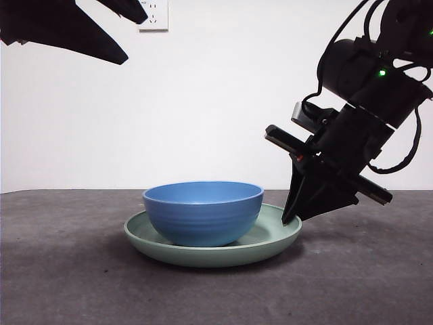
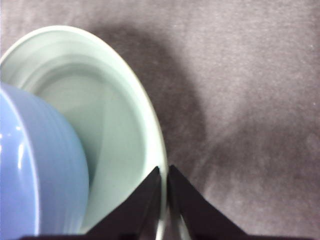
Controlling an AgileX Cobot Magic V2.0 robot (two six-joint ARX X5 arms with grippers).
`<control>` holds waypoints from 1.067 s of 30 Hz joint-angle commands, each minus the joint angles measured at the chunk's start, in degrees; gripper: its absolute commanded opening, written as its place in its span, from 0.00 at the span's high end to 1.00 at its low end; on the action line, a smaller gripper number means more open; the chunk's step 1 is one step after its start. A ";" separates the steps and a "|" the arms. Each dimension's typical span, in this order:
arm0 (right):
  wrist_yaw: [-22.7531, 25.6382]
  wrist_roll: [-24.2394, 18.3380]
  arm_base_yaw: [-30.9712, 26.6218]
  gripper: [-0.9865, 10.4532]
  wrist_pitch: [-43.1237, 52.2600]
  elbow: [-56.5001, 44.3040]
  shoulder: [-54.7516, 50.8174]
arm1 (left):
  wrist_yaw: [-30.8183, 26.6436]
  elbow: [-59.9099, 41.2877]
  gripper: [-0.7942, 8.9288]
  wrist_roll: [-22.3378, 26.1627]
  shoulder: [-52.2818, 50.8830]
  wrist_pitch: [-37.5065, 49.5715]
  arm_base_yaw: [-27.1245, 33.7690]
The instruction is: Pick up the blue bowl, put it on the green plate, put it on desk
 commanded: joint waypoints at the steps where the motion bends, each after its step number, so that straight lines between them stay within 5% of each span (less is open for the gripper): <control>1: 0.02 0.79 0.33 0.90 0.79 1.01 1.38 | 0.31 0.48 0.69 0.28 0.20 0.22 -0.39; 5: 0.00 0.76 0.33 0.89 0.81 1.01 1.42 | 0.31 0.48 0.69 0.28 0.20 0.24 -0.37; 9: -0.02 0.79 0.33 0.76 0.79 1.01 1.42 | 0.31 0.48 0.69 0.28 0.20 0.24 -0.37; 20: 1.77 -0.96 -0.09 0.75 -2.86 1.01 -5.35 | 0.31 0.48 0.69 0.28 0.20 0.24 -0.37; 32: 0.90 -11.56 0.20 0.75 -18.67 1.01 -28.85 | 0.28 0.48 0.69 0.28 0.20 0.24 -0.37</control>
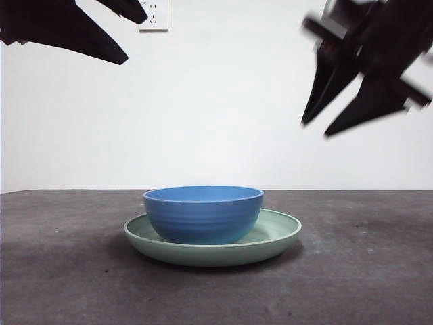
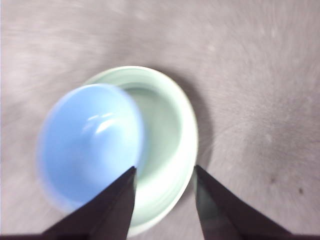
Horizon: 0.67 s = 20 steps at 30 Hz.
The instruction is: Pick up the blue bowl, put it on the green plate, put it on desk
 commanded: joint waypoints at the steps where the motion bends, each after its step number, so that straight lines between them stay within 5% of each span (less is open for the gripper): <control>1: -1.66 -4.61 0.68 0.75 -4.00 1.01 -4.90 | 0.31 0.48 0.69 0.28 0.20 0.24 -0.37; 13: -2.16 -10.19 5.40 0.75 -24.39 0.72 -23.23 | 0.31 0.48 0.69 0.28 0.20 0.24 -0.37; 20: -2.21 -10.32 7.34 0.75 -26.12 -1.84 -28.48 | 0.31 0.48 0.69 0.28 0.20 0.24 -0.37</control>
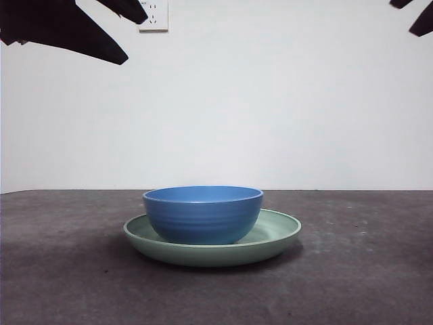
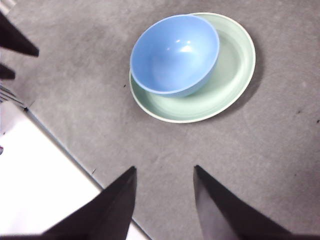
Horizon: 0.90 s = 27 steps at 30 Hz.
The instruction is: Pick up the blue bowl, put it on the green plate, put it on desk
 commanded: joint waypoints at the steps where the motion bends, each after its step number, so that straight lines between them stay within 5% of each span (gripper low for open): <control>1: 0.00 -0.70 0.68 0.75 0.39 -0.70 -0.42 | 0.31 0.48 0.69 0.28 0.20 0.24 -0.37; 20: -1.31 -0.70 0.74 0.75 0.48 -1.70 -0.72 | 0.31 0.48 0.70 0.28 0.20 -0.04 -0.37; 24: -1.29 -0.74 0.72 0.90 0.37 -1.70 -0.72 | 0.31 0.48 0.90 0.28 0.20 -0.04 -0.37; 27: -1.29 -0.74 0.72 0.91 0.42 -1.70 -0.72 | 0.31 0.48 0.91 0.28 0.20 -0.07 -0.37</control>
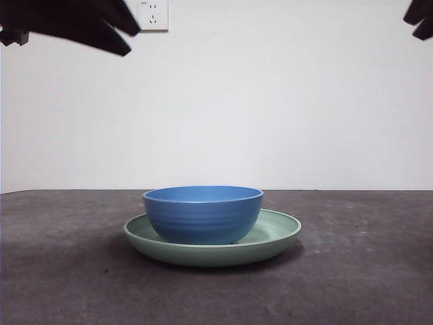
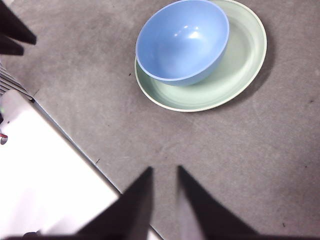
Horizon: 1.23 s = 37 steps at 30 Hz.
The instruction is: Pick up the blue bowl, put it on the green plate, put it on desk
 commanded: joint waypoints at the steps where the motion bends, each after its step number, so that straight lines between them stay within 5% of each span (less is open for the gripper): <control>1: -0.11 -0.68 0.39 0.91 0.57 0.28 0.24 | 0.31 0.48 0.91 0.31 0.20 0.37 -0.37; 25: -0.13 -0.63 0.39 0.91 1.05 0.28 0.22 | -0.48 0.48 0.91 2.29 -2.54 0.90 0.17; 37: -0.13 -0.63 0.39 0.91 1.05 0.28 0.22 | -16.00 -4.07 0.91 6.56 -23.28 18.43 19.93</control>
